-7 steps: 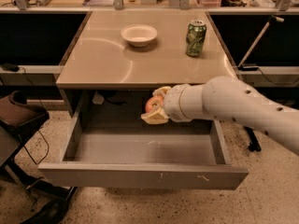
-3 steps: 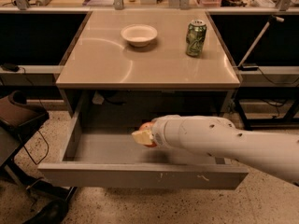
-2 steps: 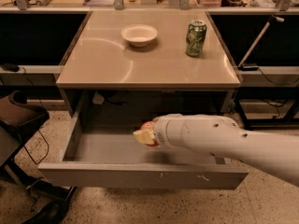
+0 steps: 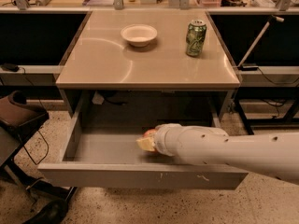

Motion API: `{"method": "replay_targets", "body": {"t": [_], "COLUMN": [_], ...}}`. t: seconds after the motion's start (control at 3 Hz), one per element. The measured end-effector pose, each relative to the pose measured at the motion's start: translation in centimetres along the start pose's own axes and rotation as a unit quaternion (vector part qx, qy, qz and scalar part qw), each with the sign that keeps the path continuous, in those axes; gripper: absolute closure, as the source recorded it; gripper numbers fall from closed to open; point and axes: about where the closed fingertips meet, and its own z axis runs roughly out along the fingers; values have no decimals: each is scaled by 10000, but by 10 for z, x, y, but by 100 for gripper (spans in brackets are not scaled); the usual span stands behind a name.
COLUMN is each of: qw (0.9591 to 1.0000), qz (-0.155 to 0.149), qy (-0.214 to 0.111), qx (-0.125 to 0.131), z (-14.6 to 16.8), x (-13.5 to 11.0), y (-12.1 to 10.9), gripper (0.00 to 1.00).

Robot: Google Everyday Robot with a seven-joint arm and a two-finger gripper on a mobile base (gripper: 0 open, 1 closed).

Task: Place apple into top drawer

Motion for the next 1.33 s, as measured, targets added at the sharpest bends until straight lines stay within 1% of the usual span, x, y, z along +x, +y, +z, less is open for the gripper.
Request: {"method": "replay_targets", "body": {"t": [0.33,0.67,1.33], "qw": [10000,10000,10000], "qz": [-48,-48,-49], "qy": [-41,-41,-41], "qx": [18,18,18], "z": [3,3,3], "x": [-6,-6,-6], "y": [0,0,0], "gripper": [100,81,35]}}
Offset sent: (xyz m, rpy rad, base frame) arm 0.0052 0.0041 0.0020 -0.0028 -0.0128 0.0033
